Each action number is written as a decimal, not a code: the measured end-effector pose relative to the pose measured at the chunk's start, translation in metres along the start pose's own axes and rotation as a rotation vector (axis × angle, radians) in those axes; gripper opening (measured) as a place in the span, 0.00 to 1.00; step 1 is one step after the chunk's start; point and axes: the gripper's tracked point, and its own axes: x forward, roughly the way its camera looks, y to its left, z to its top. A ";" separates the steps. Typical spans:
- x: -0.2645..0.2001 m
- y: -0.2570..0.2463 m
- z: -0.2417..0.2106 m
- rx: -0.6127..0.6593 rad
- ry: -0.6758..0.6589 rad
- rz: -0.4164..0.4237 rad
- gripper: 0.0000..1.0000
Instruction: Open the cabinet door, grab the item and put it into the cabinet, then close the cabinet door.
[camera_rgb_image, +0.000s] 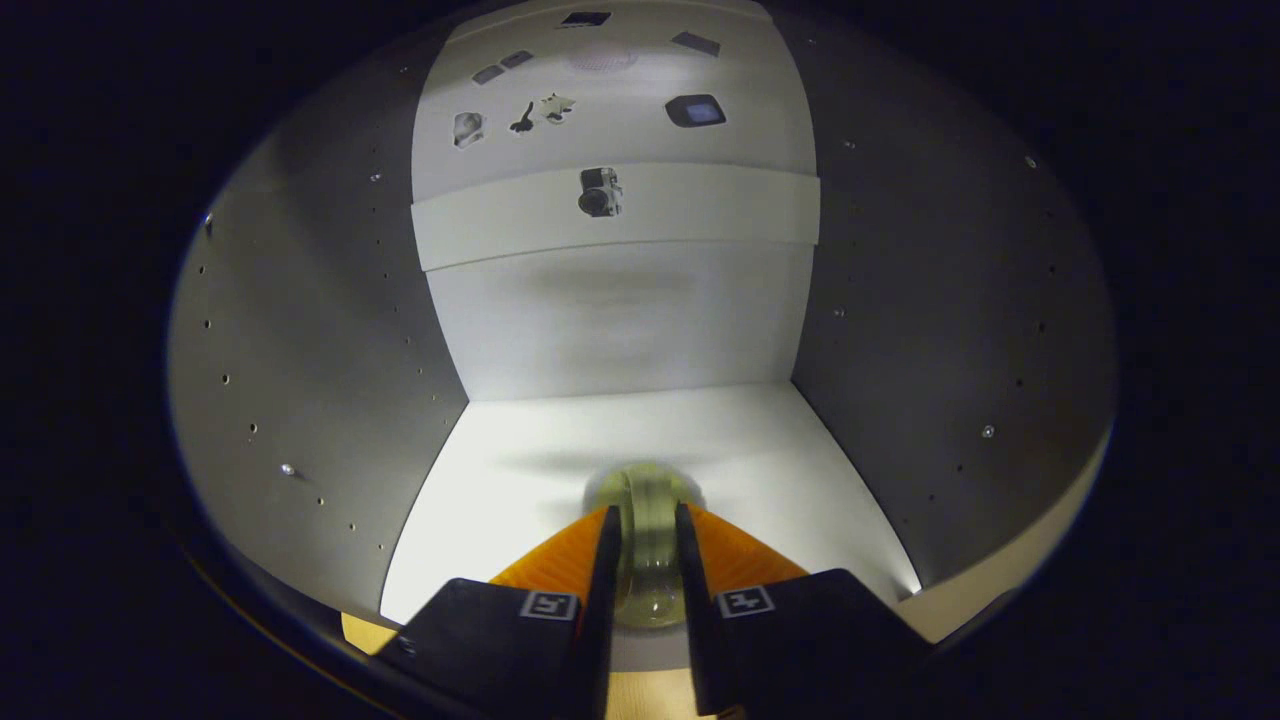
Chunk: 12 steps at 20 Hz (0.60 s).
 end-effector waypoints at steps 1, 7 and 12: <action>-0.001 0.000 0.002 -0.005 -0.011 0.000 0.43; -0.028 0.008 0.018 0.001 -0.080 0.044 1.00; -0.096 0.006 0.048 -0.066 -0.263 0.027 1.00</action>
